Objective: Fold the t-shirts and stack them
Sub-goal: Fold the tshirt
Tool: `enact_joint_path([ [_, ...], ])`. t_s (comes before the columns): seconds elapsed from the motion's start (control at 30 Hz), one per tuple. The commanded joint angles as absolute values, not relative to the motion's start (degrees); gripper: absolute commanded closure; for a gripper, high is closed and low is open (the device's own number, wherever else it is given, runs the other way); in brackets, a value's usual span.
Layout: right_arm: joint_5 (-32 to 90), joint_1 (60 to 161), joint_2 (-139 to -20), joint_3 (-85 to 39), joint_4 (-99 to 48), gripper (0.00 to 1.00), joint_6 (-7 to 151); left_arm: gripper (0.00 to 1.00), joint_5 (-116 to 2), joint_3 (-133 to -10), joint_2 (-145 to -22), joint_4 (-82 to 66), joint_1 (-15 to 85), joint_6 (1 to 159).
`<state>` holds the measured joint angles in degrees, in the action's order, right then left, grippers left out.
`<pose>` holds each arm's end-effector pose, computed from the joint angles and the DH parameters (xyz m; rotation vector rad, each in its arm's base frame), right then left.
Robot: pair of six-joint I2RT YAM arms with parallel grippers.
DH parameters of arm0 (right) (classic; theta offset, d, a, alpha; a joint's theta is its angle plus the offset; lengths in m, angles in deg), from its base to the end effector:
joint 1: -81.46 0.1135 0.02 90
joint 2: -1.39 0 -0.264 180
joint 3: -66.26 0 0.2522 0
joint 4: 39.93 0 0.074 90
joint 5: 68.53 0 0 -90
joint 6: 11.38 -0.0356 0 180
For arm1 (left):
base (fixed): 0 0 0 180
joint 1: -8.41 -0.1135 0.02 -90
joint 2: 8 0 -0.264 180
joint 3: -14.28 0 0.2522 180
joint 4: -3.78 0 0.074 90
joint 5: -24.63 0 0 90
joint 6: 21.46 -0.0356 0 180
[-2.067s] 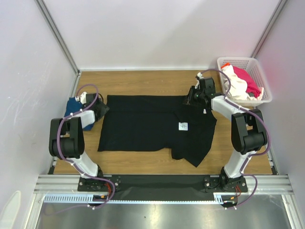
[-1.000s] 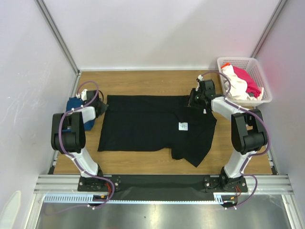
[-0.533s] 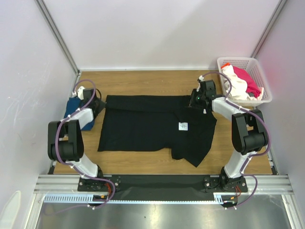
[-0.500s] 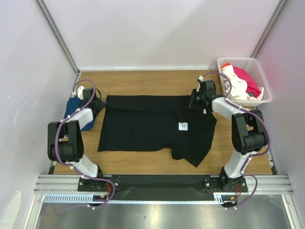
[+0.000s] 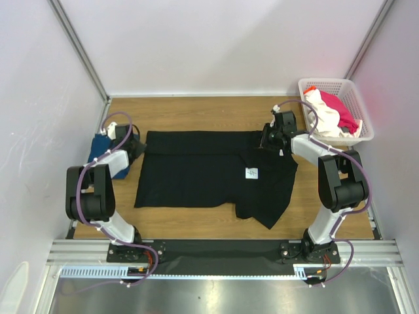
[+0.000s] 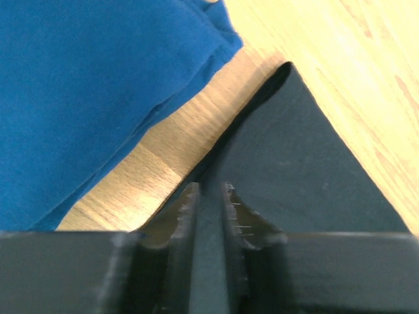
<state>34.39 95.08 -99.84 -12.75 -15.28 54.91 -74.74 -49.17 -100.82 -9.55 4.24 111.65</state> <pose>0.3667 0.0970 0.1977 0.1057 2.4379 0.5699 0.3317 0.0300 0.1795 -1.0012 2.0807 -0.1585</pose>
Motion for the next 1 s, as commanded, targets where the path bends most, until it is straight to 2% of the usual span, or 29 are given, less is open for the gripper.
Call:
enact_joint_path([
  [0.0, 34.1, 94.9, -98.5, -12.9, -15.3, 0.77, 55.8, 0.72, -76.2, -51.0, -101.3, -9.6, 3.6, 110.8],
  [0.03, 33.7, 94.7, -98.4, -13.0, -14.6, 0.77, 56.0, 0.67, -76.4, -51.1, -101.2, -9.6, 3.6, 110.8],
  [0.07, 33.6, 94.6, -97.8, -13.2, -14.1, 0.74, 56.1, 0.52, -76.8, -51.2, -100.5, -9.6, 3.6, 110.8],
  [0.13, 33.8, 94.0, -97.1, -13.3, -13.3, 0.7, 56.3, 0.33, -77.9, -51.3, -99.0, -11.4, 3.6, 110.4],
  [0.27, 33.7, 93.1, -95.4, -14.1, -12.7, 0.56, 56.7, 0.23, -78.6, -51.9, -94.0, -12.4, 4.3, 108.2],
  [0.4, 32.8, 93.0, -96.9, -16.5, -13.5, 0.55, 56.5, 0.22, -80.0, -57.2, -91.6, -13.9, 8.0, 102.0],
  [0.43, 32.3, 93.1, -97.5, -16.9, -14.4, 0.56, 56.3, 0.25, -80.3, -58.4, -92.1, -14.1, 9.9, 100.9],
  [0.5, 30.8, 93.1, -100.2, -18.3, -15.2, 0.66, 55.2, 0.31, -81.5, -61.0, -94.3, -14.4, 14.0, 99.3],
  [0.6, 28.2, 93.1, -103.0, -19.2, -16.6, 0.78, 54.7, 0.55, -80.1, -63.5, -97.8, -13.3, 17.2, 100.2],
  [0.63, 26.8, 93.1, -104.9, -19.8, -17.5, 0.83, 54.6, 0.72, -79.2, -64.2, -100.5, -13.1, 17.5, 100.8],
  [0.73, 25.3, 92.9, -109.0, -22.6, -16.2, 0.87, 54.9, 0.94, -76.2, -67.1, -105.3, -13.0, 17.5, 103.4],
  [0.8, 24.8, 92.9, -110.5, -23.7, -15.2, 0.88, 55.1, 1.0, -74.3, -69.2, -109.6, -13.9, 17.5, 105.7],
  [0.97, 23.6, 92.6, -113.2, -23.9, -15.5, 0.88, 55.1, 0.99, -71.4, -70.8, -115.1, -13.0, 17.3, 110.3],
])
